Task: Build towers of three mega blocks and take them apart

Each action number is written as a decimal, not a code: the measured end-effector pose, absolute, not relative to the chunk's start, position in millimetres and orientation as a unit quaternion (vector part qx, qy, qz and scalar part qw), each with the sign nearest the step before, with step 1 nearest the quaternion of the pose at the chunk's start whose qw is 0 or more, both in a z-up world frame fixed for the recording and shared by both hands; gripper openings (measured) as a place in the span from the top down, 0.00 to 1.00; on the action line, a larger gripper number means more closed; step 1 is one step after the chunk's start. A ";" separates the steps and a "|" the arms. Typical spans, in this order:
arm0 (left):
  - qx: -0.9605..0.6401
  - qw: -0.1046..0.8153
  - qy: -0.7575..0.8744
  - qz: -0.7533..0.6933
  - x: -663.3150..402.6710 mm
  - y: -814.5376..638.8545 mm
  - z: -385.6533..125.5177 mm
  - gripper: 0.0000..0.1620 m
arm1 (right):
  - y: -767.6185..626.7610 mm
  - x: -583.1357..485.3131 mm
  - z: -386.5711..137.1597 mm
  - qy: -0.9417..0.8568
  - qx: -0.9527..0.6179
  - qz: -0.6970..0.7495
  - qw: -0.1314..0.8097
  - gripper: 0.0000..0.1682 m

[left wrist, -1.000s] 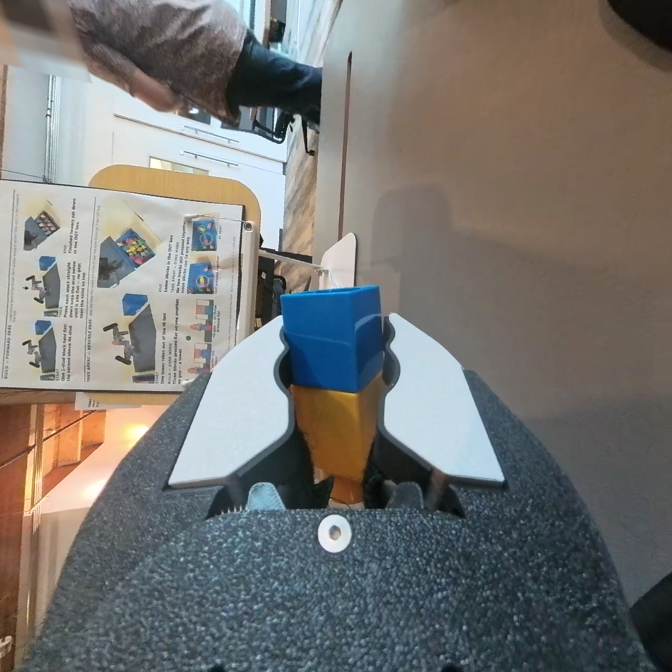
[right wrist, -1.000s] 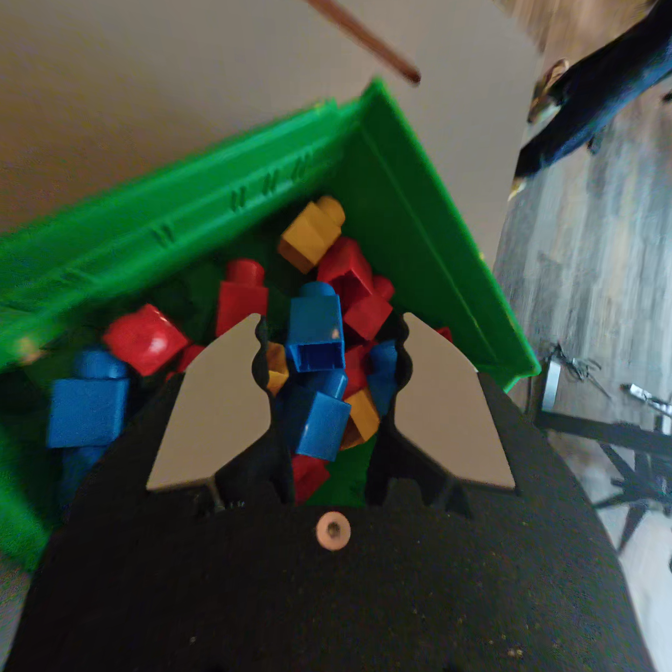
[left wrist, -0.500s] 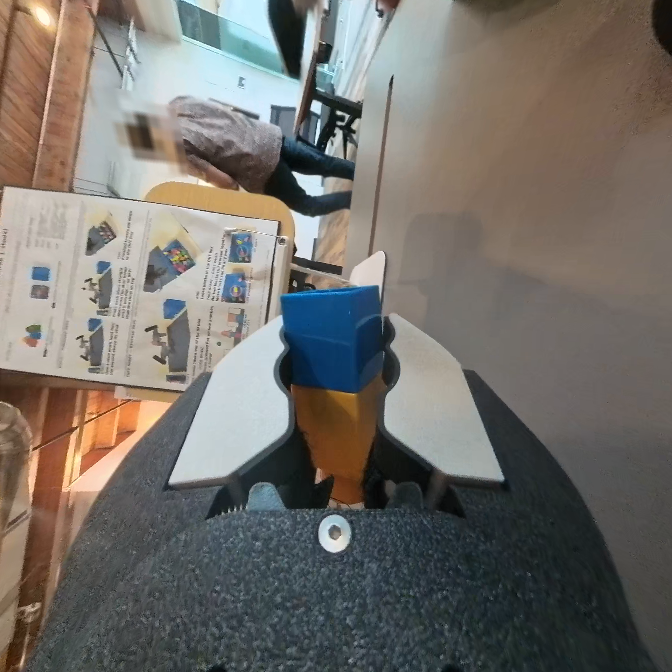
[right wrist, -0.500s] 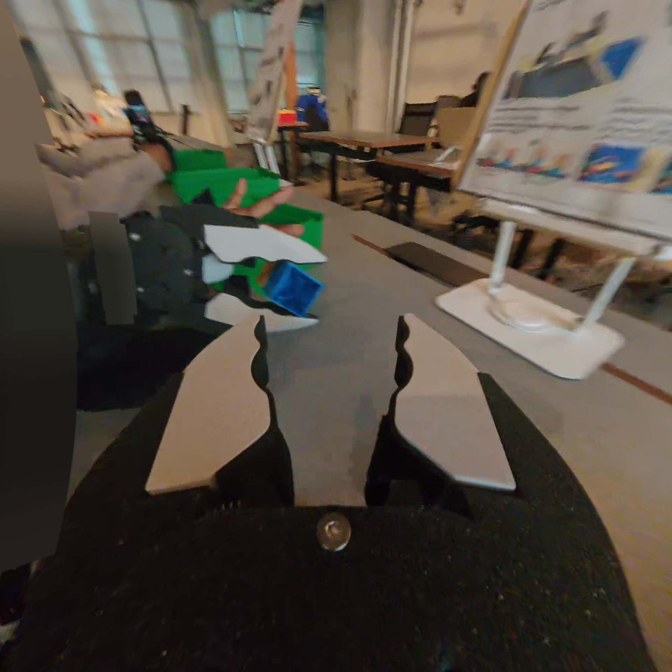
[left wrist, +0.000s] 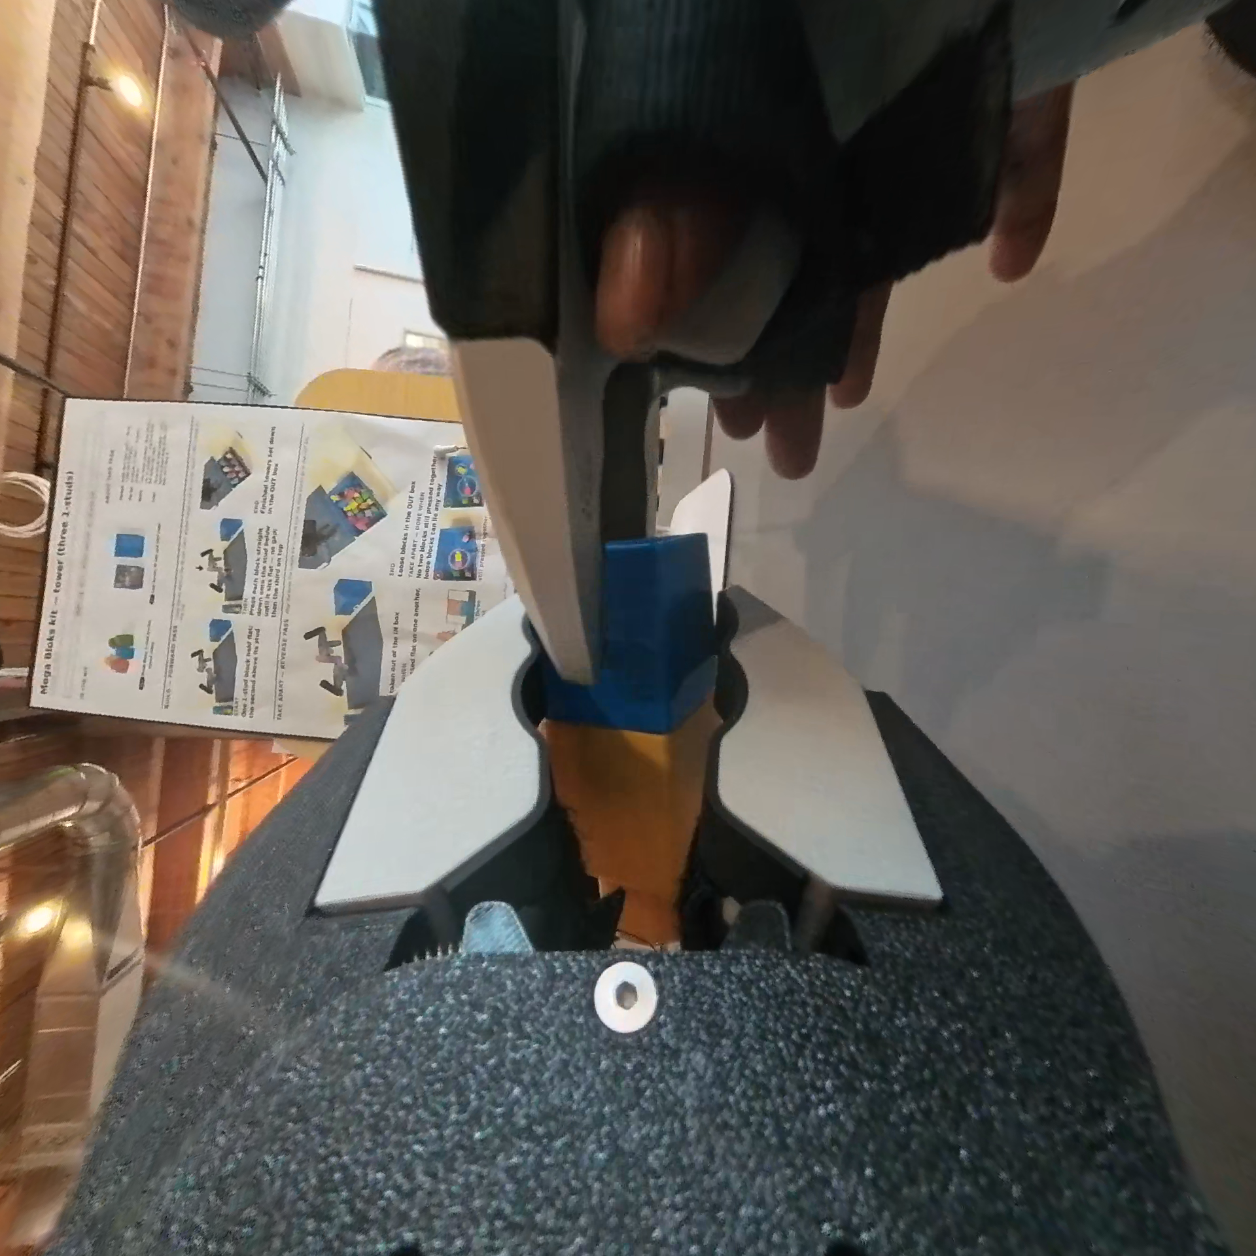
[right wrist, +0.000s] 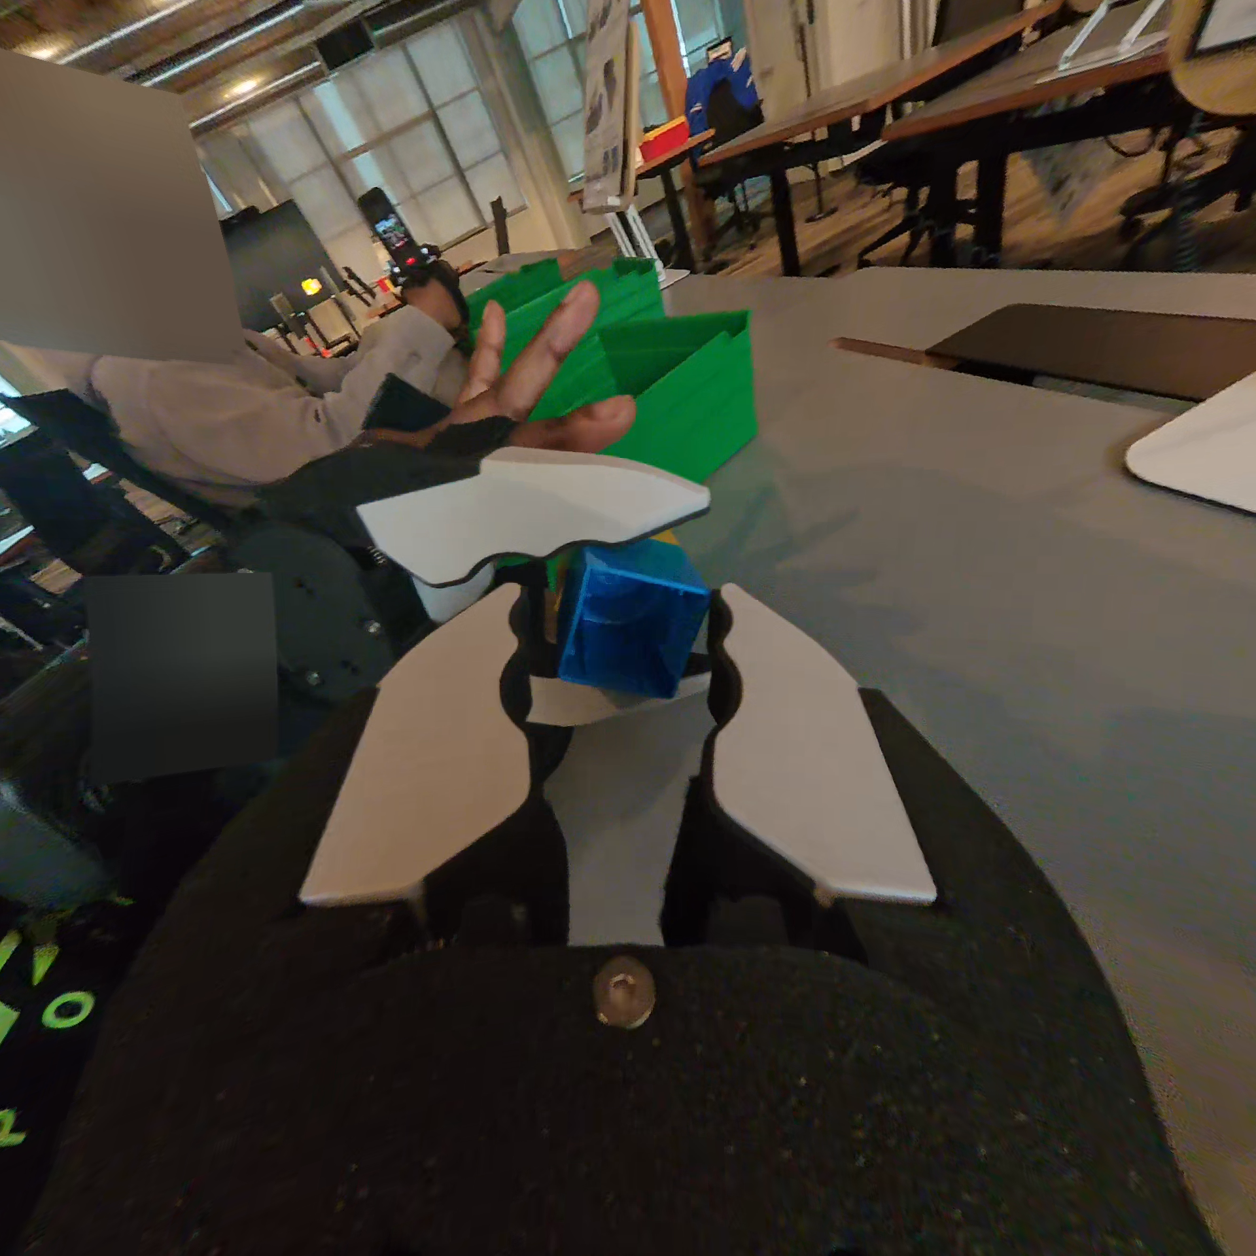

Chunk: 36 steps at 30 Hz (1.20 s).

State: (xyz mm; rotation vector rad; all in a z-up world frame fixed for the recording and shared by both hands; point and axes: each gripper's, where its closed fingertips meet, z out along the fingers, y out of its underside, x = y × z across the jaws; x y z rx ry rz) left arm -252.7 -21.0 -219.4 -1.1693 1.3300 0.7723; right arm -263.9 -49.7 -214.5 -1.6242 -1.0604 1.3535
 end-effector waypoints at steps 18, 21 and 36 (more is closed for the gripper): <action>-0.501 0.573 0.555 0.335 -265.7 -19.3 -217.9 0.72 | -49.9 -238.6 -207.2 -0.453 -0.615 0.489 0.421 0.78; -0.494 0.580 0.554 0.335 -262.3 -21.8 -214.0 0.72 | -52.8 -235.3 -203.5 -0.458 -0.610 0.486 0.427 0.78; -0.466 0.599 0.566 0.323 -246.4 -29.4 -210.0 0.73 | -63.4 -219.0 -203.1 -0.478 -0.619 0.459 0.421 0.79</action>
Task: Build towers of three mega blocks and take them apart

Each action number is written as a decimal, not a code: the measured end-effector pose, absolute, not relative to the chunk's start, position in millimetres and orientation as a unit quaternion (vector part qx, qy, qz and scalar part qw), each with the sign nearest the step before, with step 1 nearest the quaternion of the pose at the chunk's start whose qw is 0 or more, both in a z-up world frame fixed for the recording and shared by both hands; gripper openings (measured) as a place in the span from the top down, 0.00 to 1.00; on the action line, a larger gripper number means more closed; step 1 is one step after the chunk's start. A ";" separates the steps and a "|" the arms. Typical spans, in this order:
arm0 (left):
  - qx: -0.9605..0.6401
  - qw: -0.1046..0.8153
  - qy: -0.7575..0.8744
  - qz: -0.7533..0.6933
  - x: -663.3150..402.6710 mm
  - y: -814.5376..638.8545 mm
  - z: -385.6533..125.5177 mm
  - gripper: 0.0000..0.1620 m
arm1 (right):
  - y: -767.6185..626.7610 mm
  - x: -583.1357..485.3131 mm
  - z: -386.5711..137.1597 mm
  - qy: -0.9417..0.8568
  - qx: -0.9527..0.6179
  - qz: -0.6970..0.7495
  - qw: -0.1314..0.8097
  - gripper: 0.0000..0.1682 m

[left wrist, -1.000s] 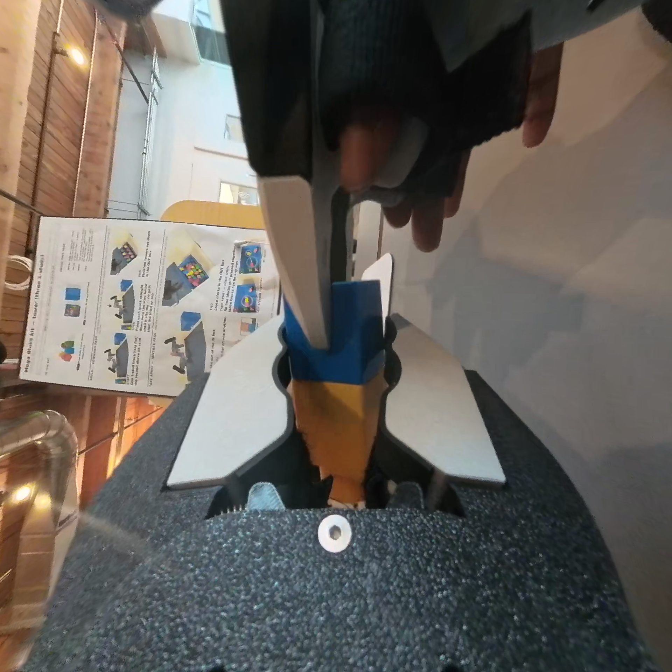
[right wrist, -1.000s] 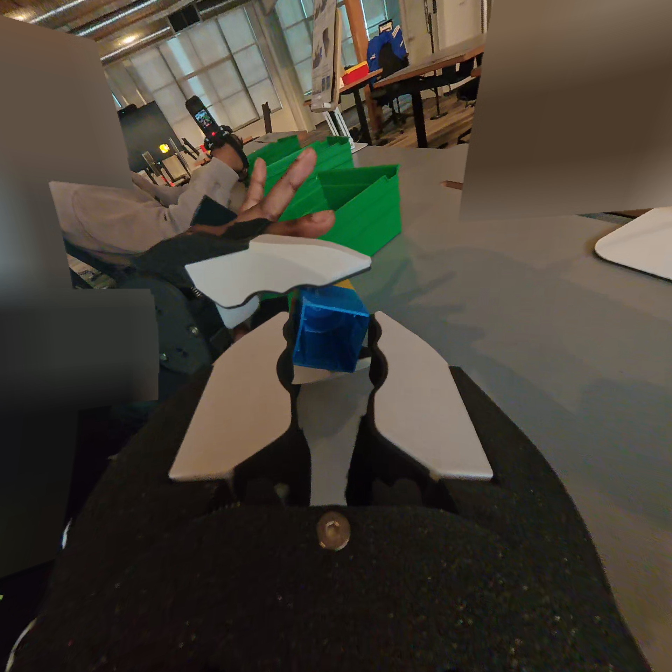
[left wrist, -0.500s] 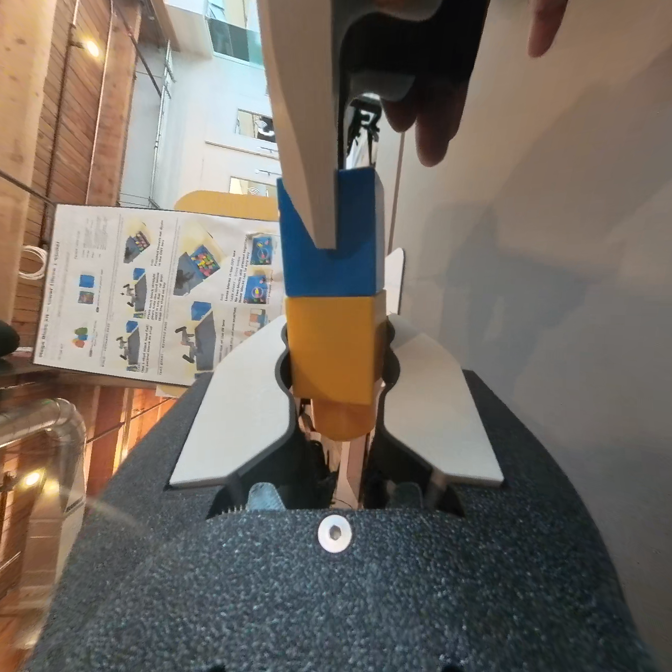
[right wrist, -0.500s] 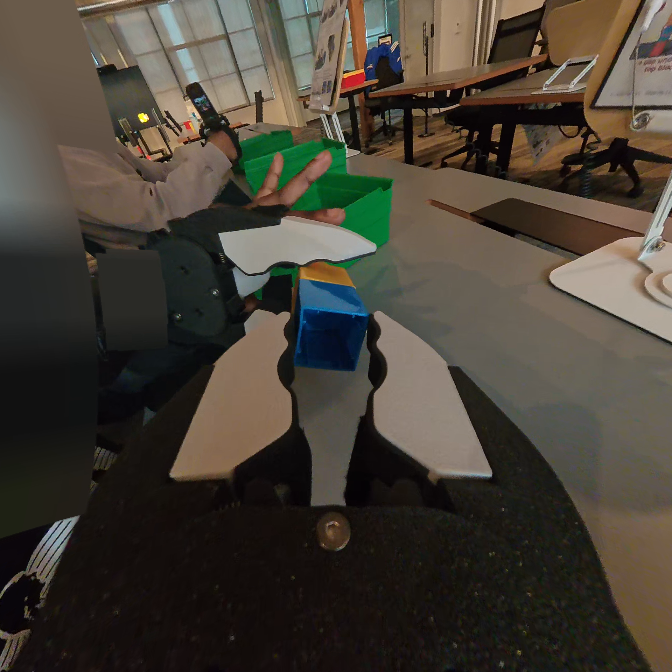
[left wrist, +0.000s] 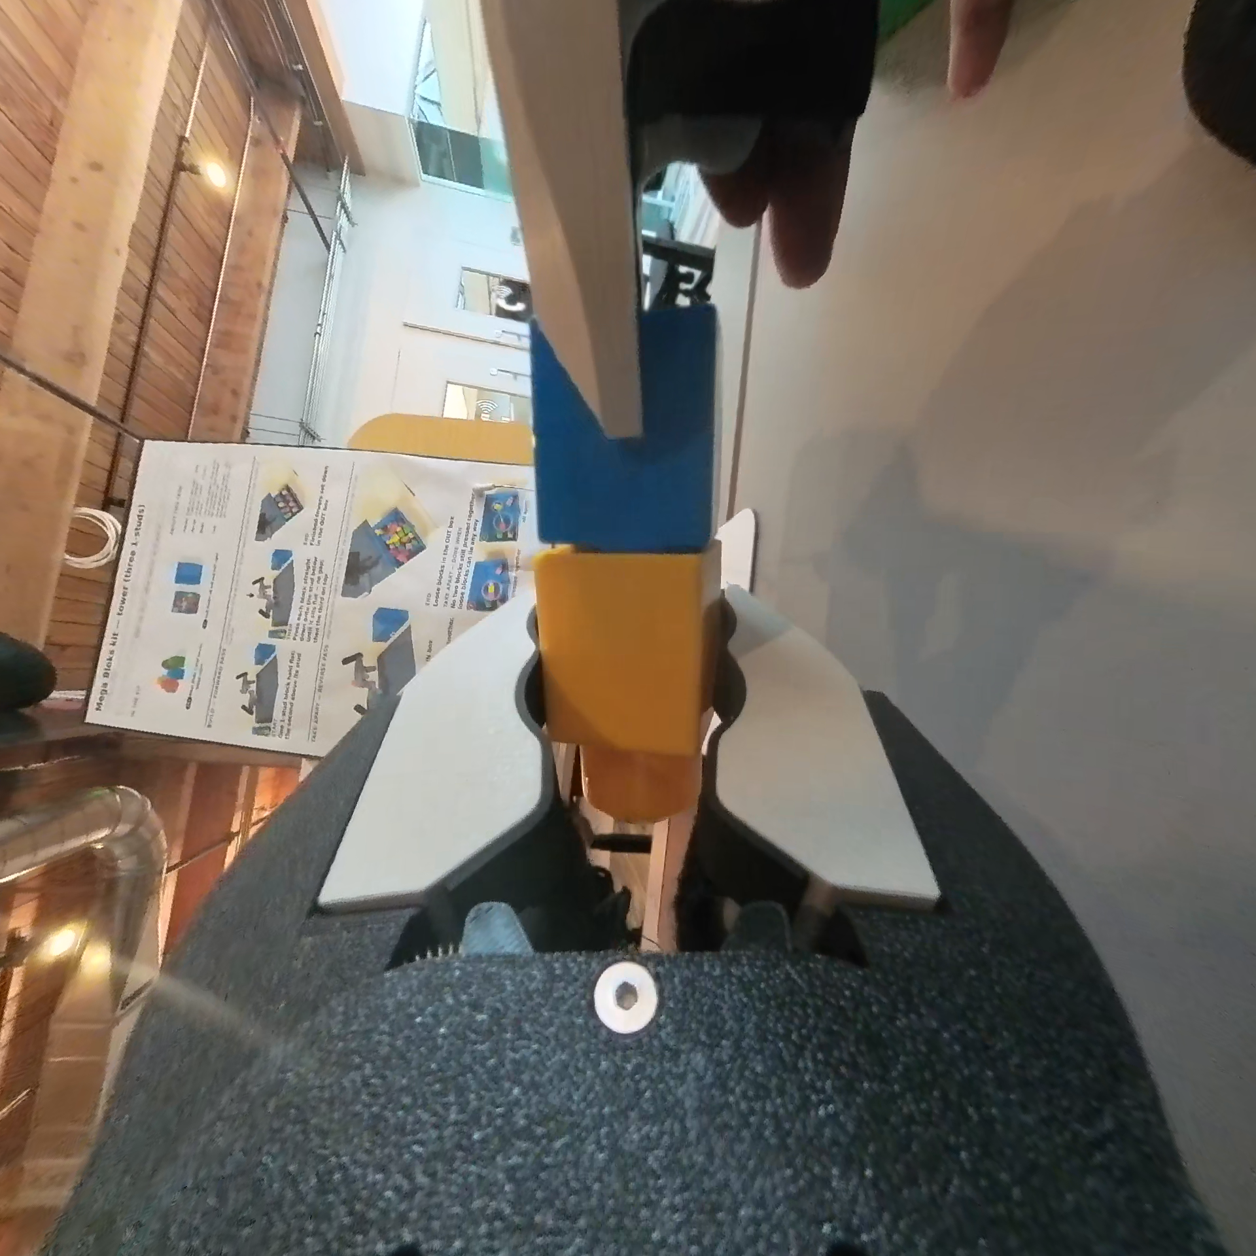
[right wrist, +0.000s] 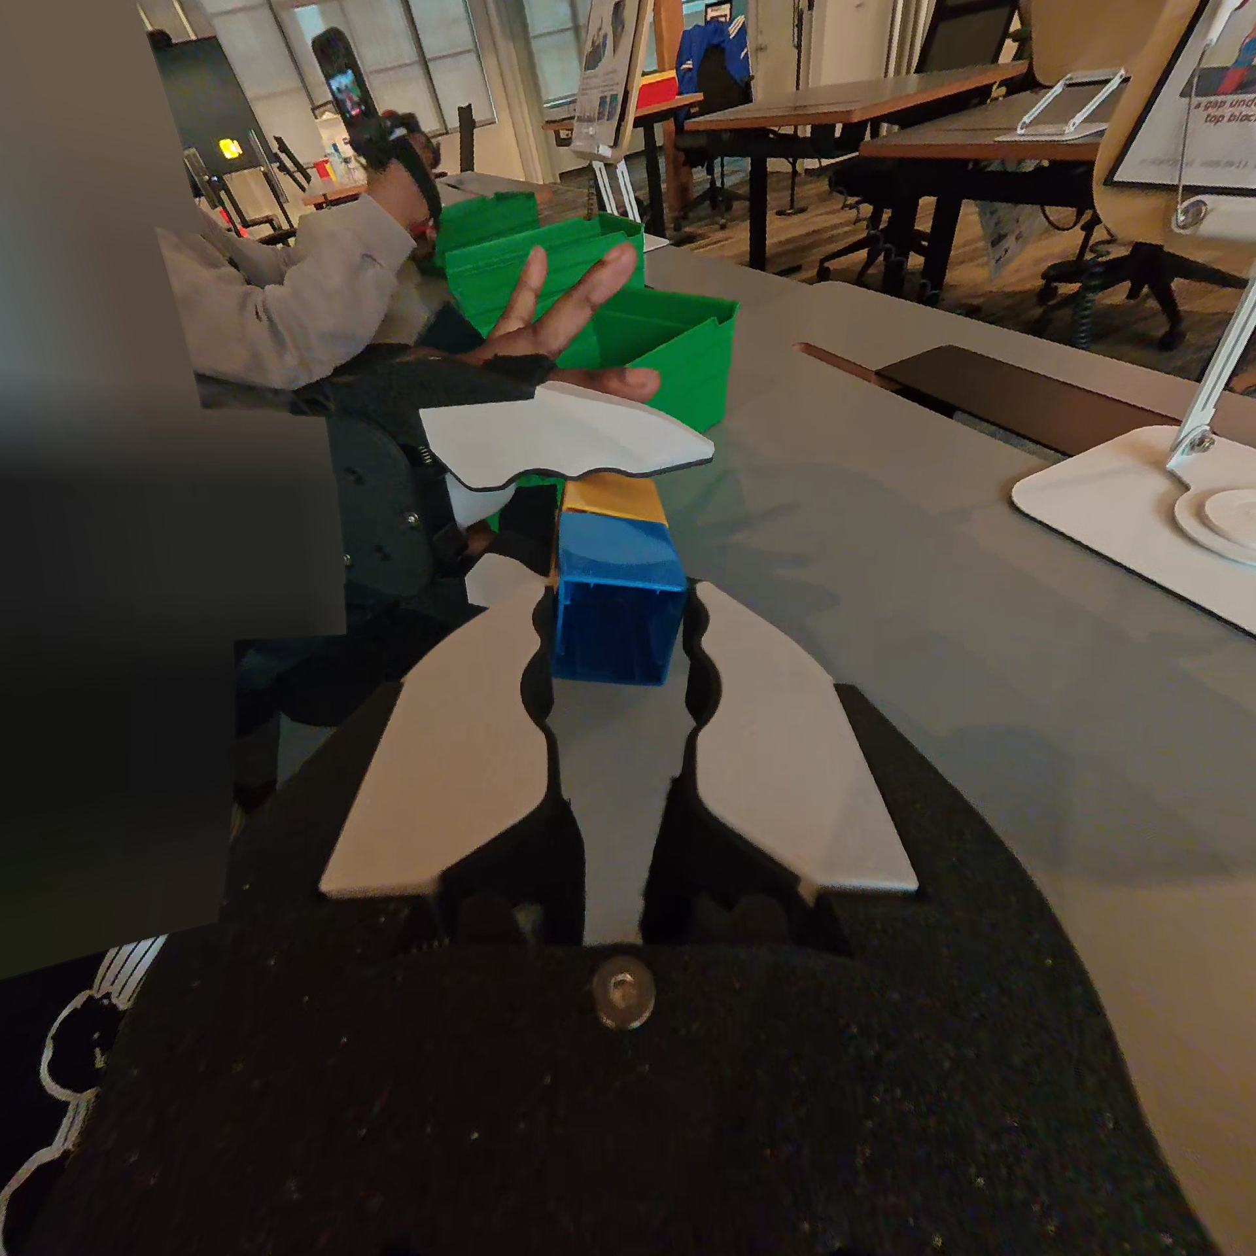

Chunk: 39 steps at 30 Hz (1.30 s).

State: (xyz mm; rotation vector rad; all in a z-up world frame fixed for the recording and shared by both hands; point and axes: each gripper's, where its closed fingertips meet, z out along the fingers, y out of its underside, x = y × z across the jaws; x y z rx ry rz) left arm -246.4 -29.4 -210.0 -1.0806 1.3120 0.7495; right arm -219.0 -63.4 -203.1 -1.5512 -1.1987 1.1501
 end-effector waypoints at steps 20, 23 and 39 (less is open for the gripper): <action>-0.506 0.618 0.505 0.327 -279.5 -19.5 -193.1 0.72 | 15.6 48.4 -199.3 -0.328 -0.780 0.068 0.529 0.79; -0.504 0.620 0.505 0.325 -278.0 -20.0 -192.8 0.72 | 18.7 82.7 -228.8 -0.310 -0.820 0.002 0.481 0.79; -0.502 0.615 0.510 0.331 -277.1 -19.4 -194.8 0.72 | 41.4 98.7 -297.0 -0.322 -0.867 -0.067 0.375 0.78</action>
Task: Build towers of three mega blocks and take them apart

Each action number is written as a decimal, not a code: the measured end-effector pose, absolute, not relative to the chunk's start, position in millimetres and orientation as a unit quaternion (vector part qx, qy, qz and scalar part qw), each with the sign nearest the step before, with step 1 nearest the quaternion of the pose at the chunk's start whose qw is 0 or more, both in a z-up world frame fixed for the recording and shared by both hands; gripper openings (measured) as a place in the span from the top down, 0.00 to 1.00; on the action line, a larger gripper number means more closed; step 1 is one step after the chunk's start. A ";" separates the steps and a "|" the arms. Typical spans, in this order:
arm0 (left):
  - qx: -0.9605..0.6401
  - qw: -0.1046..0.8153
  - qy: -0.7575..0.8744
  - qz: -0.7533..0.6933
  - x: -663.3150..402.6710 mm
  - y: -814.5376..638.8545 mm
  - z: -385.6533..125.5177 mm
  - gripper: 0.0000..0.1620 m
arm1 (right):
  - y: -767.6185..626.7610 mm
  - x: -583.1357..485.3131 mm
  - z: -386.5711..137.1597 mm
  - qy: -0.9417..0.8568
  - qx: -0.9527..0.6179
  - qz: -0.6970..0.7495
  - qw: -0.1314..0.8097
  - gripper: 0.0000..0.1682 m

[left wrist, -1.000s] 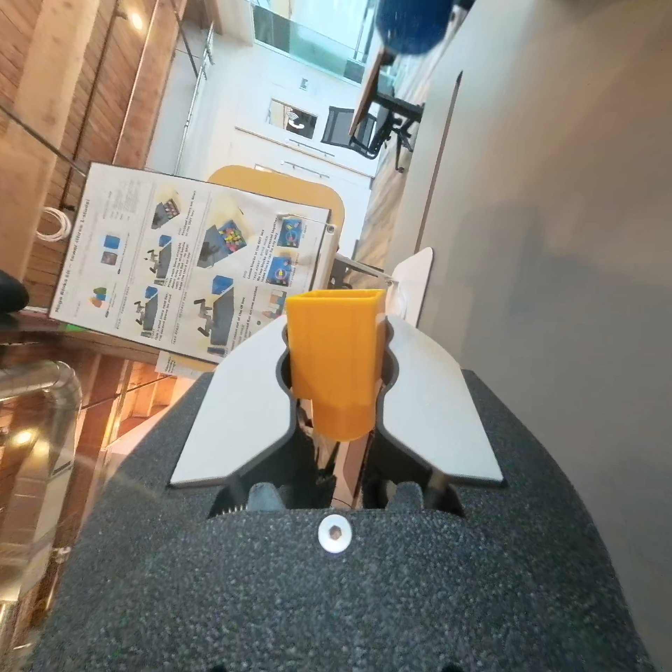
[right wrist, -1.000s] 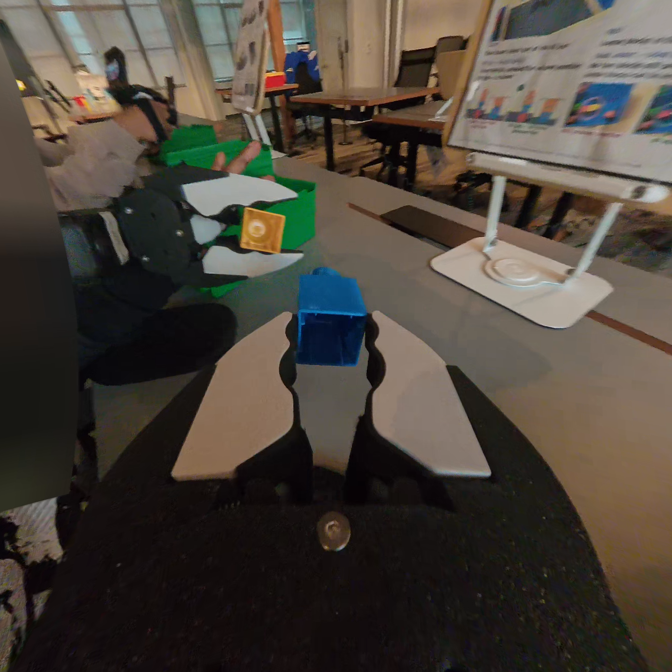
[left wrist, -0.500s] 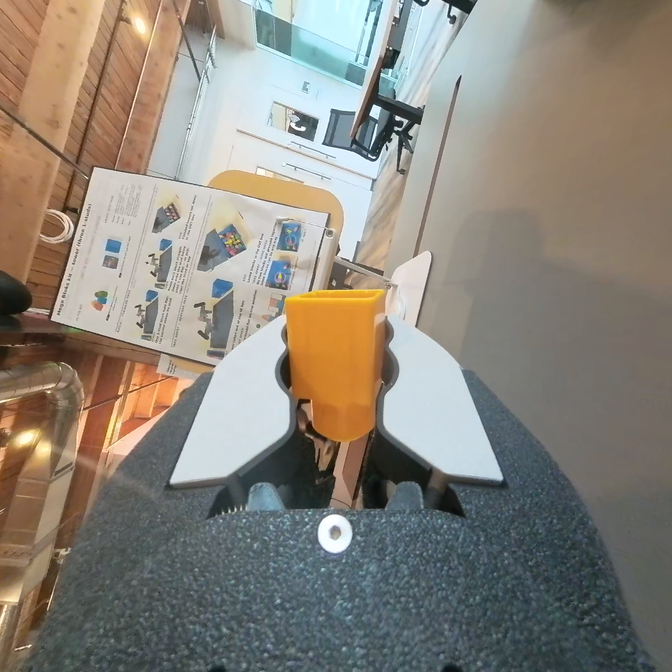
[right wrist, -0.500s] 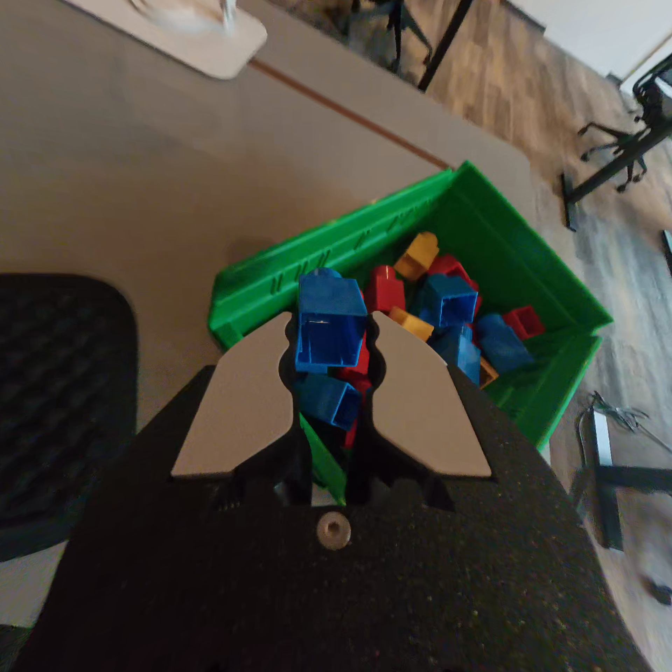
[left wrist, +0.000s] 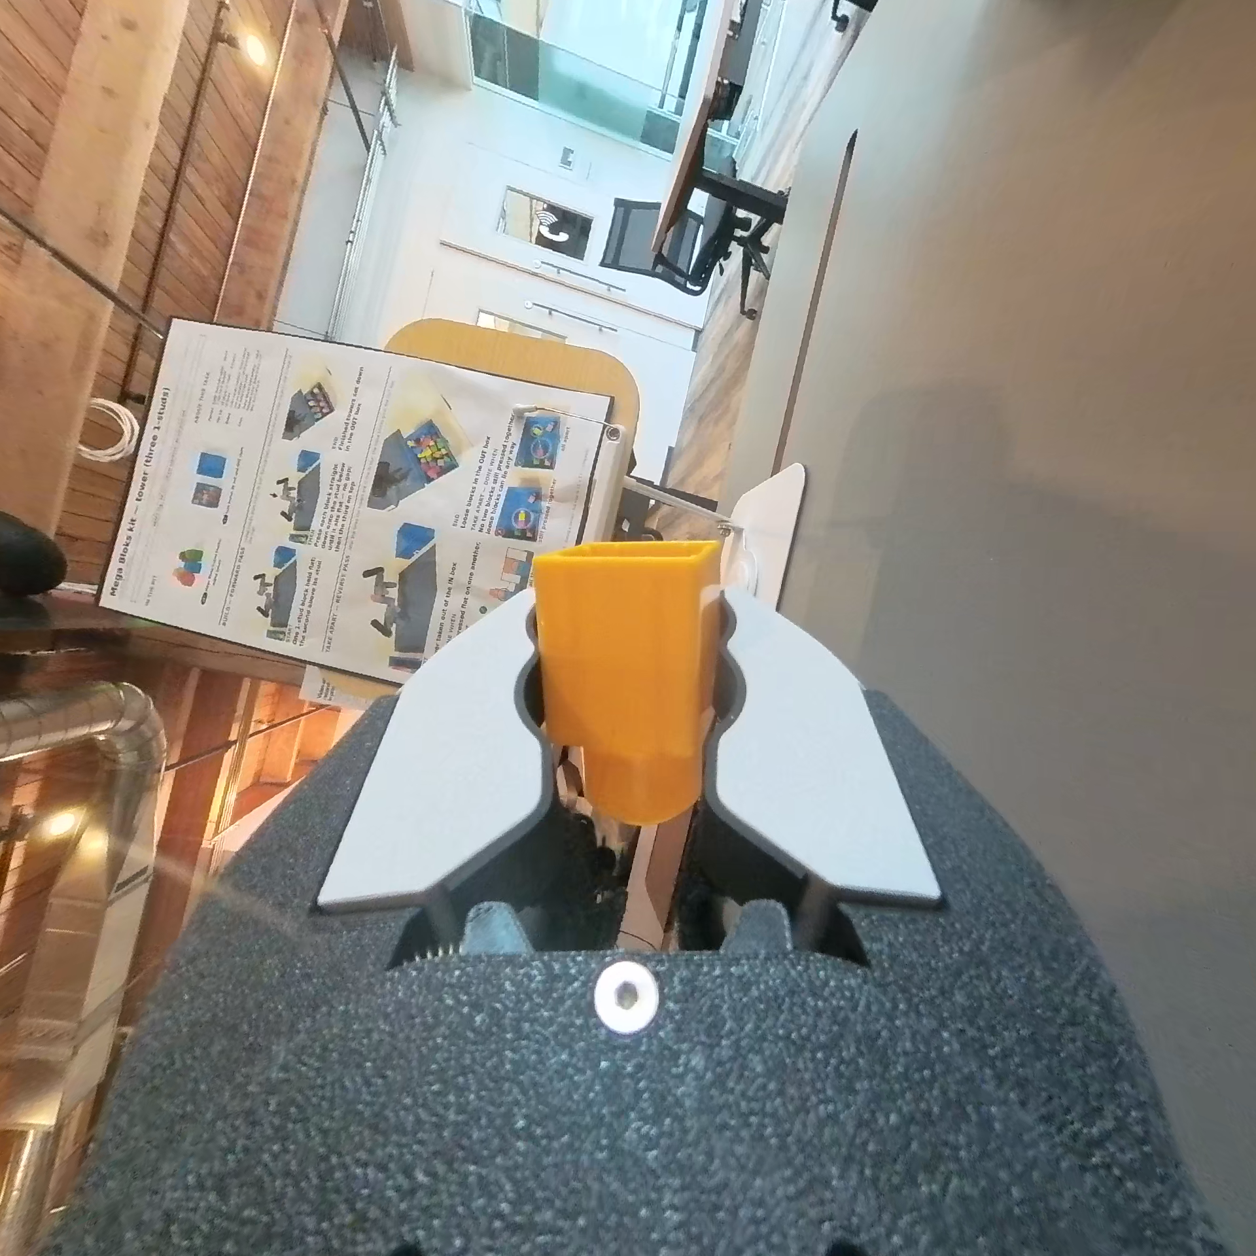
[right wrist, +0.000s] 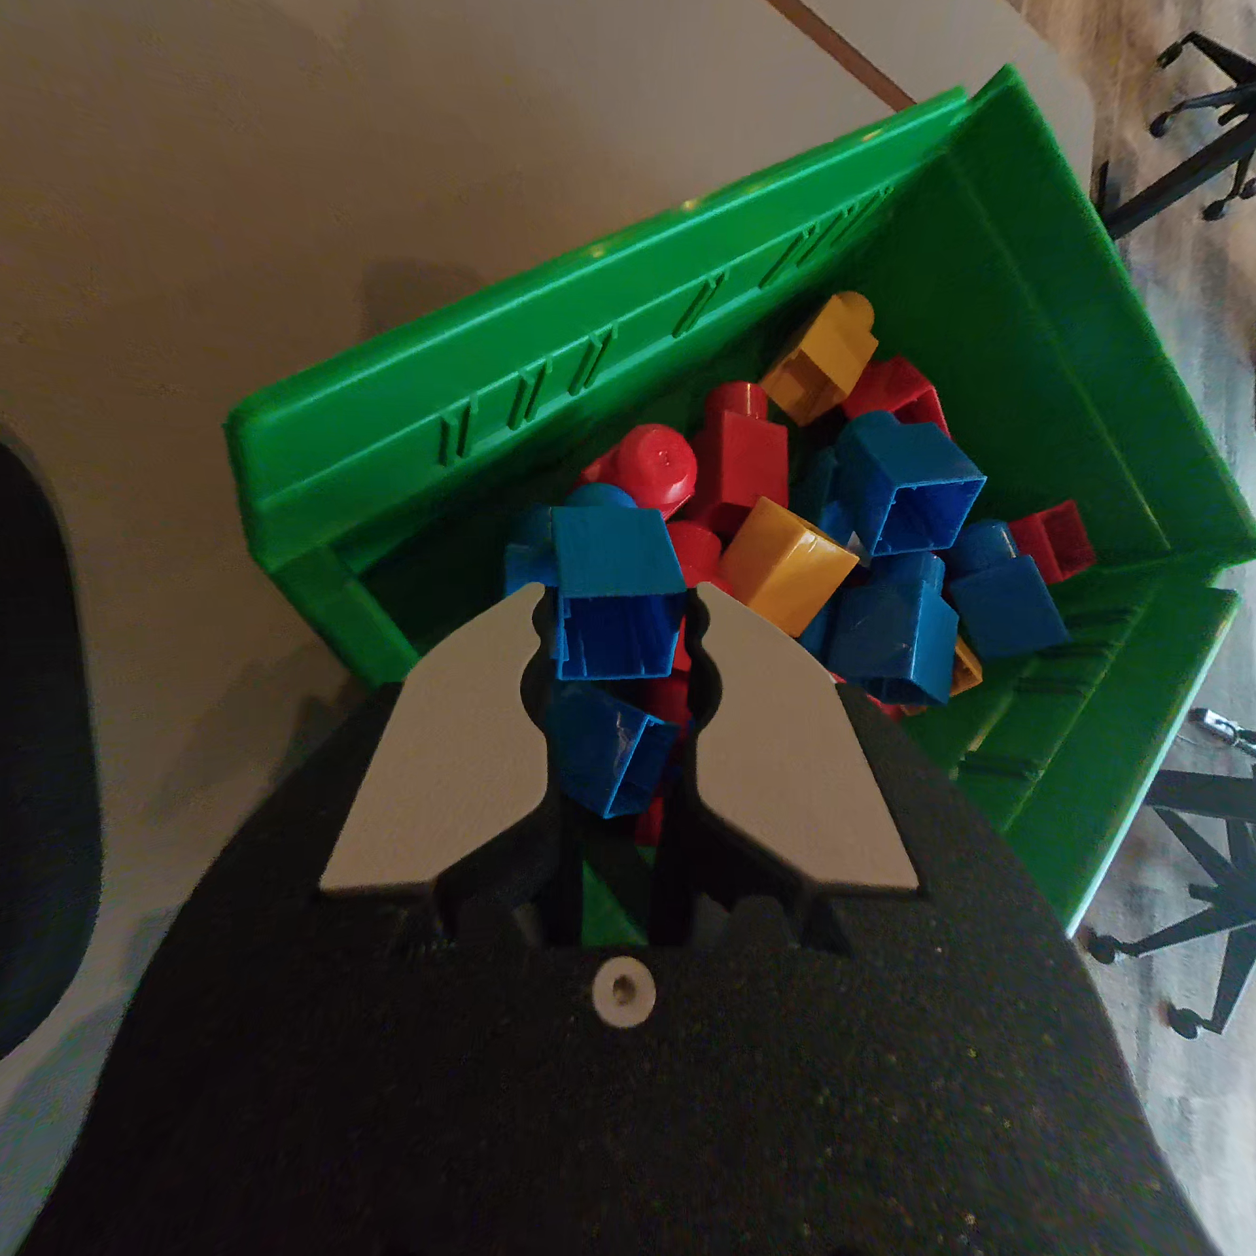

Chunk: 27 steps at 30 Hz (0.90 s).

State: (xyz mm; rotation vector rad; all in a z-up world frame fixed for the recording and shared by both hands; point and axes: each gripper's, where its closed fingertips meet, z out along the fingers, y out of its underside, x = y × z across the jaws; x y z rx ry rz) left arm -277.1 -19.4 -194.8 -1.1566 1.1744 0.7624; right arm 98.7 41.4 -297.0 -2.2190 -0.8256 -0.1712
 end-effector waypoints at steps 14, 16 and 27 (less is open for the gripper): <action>-0.499 0.614 0.514 0.330 -273.9 -19.0 -197.1 0.72 | 29.1 55.7 -210.0 -0.296 -0.779 -0.020 0.553 0.65; -0.497 0.615 0.516 0.330 -272.4 -19.2 -197.5 0.72 | 11.2 -1.2 -182.1 -0.331 -0.715 0.083 0.610 0.67; -0.477 0.612 0.533 0.337 -260.3 -23.1 -202.8 0.72 | -62.5 -237.8 -209.2 -0.533 -0.608 0.331 0.487 0.60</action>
